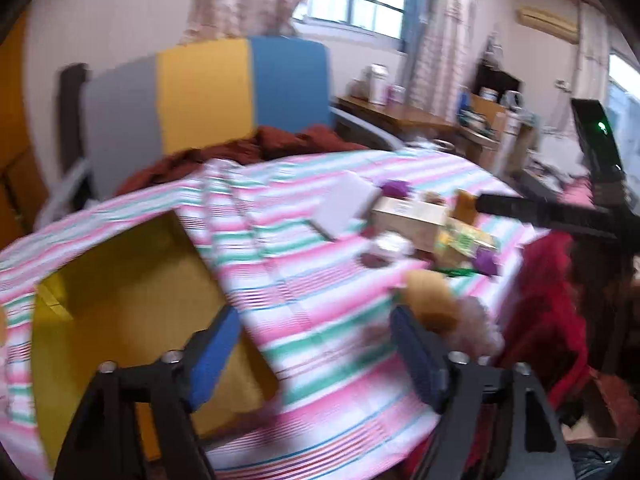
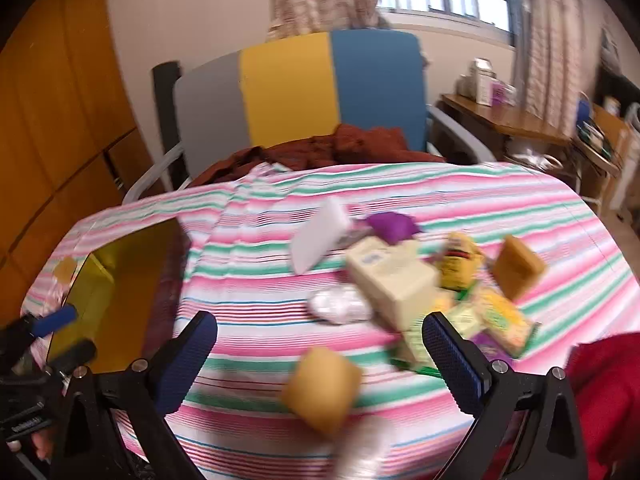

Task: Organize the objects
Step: 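Grasp the yellow sponge with the left tool while the right tool grasps the clear plastic bundle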

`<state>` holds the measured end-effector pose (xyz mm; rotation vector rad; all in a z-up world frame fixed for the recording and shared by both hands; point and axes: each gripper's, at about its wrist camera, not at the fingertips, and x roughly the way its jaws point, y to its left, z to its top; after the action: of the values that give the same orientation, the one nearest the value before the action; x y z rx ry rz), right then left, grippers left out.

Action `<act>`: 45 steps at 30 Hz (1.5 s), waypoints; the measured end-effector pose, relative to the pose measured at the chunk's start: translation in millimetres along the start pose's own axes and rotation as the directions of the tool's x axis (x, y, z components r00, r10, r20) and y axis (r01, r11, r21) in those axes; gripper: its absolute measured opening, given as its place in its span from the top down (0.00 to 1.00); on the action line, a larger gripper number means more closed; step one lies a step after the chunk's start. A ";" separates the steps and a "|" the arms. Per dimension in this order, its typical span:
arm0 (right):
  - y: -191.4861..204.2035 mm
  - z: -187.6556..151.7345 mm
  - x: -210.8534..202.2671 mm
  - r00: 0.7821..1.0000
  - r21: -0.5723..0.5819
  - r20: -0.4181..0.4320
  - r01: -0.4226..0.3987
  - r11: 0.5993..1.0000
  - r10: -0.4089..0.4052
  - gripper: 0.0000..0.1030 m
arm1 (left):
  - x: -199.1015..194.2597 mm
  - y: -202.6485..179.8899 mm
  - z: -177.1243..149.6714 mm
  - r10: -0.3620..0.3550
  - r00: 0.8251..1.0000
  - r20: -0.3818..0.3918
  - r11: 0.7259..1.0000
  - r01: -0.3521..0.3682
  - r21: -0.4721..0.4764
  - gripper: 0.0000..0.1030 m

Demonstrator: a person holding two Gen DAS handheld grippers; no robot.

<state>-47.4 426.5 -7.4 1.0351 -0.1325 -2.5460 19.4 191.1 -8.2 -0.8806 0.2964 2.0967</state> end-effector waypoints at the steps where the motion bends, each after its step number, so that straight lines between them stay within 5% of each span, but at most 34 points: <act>1: -7.2 0.8 -3.4 1.000 0.014 0.003 0.006 1.000 -0.006 0.00 | 7.3 -6.6 2.1 -0.033 0.999 -0.016 0.999 0.033 0.008 0.19; 7: -52.8 4.8 -16.6 0.997 0.108 0.012 0.074 0.991 -0.076 0.00 | 56.7 -48.6 8.9 -0.191 0.972 -0.138 0.979 0.198 0.039 0.19; 14: -71.9 -7.2 -15.7 0.997 0.130 -0.016 0.082 0.988 -0.081 0.00 | 108.3 -81.1 20.5 -0.248 0.935 -0.252 0.965 0.261 0.019 0.19; 27: -91.7 -13.4 -33.7 0.992 0.083 -0.015 0.124 0.989 -0.123 0.00 | 183.0 -93.8 12.9 -0.193 0.904 -0.383 0.979 0.203 -0.014 0.31; 30: -94.9 -14.9 -32.3 0.992 0.082 -0.032 0.125 0.989 -0.122 0.00 | 176.0 -90.3 9.8 -0.225 0.905 -0.360 0.971 0.238 -0.008 0.45; 37: -72.3 -18.7 -22.2 0.992 -0.015 -0.112 0.050 0.999 -0.051 0.00 | 143.3 -60.5 -5.2 -0.187 0.931 -0.314 0.981 0.195 -0.007 0.47; 45: -25.5 -42.1 12.8 0.955 -0.188 -0.295 -0.029 0.982 -0.028 0.00 | 117.5 -36.9 -9.0 -0.118 0.961 -0.250 0.993 0.119 -0.010 0.47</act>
<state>-34.8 447.4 -52.0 1.3203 0.1894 -2.3137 3.2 281.0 -91.3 -1.1345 0.3712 1.8748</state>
